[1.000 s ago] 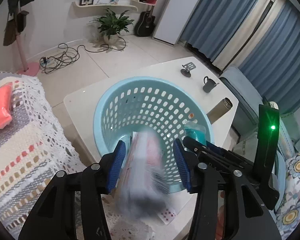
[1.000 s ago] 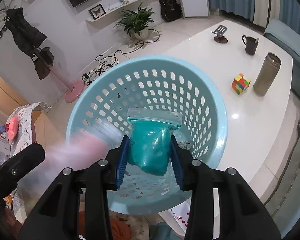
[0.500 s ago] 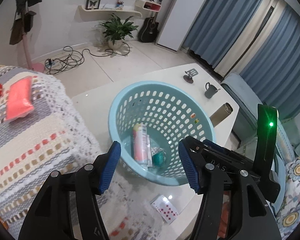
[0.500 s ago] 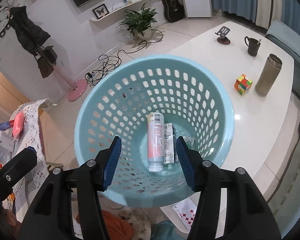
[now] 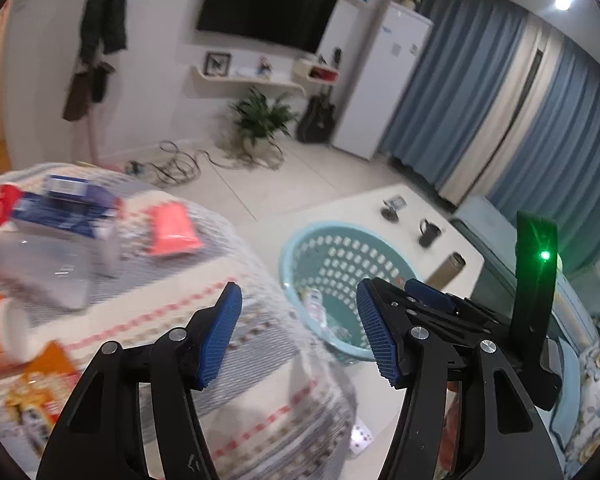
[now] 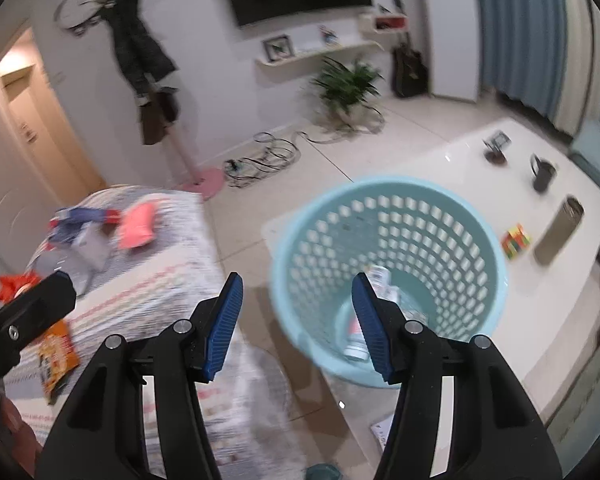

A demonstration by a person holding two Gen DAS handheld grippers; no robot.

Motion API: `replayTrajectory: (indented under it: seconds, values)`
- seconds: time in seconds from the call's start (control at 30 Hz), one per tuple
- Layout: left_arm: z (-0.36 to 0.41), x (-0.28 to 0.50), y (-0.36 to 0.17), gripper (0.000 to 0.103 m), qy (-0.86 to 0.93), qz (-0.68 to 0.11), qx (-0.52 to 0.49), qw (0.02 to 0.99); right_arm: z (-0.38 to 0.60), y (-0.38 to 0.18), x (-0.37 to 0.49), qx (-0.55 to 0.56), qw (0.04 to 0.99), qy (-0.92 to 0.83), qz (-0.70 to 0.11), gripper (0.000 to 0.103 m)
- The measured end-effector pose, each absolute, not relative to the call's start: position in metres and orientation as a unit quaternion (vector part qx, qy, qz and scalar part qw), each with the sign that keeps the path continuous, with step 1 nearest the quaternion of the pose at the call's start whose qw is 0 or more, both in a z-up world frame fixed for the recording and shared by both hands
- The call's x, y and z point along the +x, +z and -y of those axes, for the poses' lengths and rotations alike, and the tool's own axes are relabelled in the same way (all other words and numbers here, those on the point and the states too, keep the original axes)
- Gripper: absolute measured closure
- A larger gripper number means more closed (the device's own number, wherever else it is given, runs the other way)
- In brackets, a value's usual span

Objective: Collect trash
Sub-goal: 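Move both open tools back over the table items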

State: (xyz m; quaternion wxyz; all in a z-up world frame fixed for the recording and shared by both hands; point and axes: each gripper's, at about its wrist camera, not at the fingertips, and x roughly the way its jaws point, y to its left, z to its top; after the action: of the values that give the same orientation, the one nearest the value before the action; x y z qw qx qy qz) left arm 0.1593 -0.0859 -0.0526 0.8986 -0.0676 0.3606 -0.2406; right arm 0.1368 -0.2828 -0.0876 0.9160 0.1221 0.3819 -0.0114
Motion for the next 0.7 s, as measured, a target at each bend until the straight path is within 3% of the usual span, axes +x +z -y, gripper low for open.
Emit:
replayTrajectory:
  seconds: [0.3,0.4,0.5,0.7]
  values:
    - [-0.014,0.117,-0.027,0.041,-0.161,-0.316,-0.094,0.93,0.182,-0.055,0.112,0.064,0.929,0.088,-0.354,0.05]
    - [-0.047,0.105,-0.028,0.039,-0.127,-0.312,-0.105,0.936,0.141,-0.058,0.101,0.042,0.923,0.128,-0.361,0.05]
    - [-0.084,0.094,-0.034,0.041,-0.104,-0.311,-0.123,0.937,0.108,-0.066,0.092,0.026,0.914,0.16,-0.373,0.042]
    - [-0.145,0.08,-0.049,0.041,-0.046,-0.316,-0.165,0.933,0.053,-0.084,0.076,0.0,0.898,0.199,-0.392,0.042]
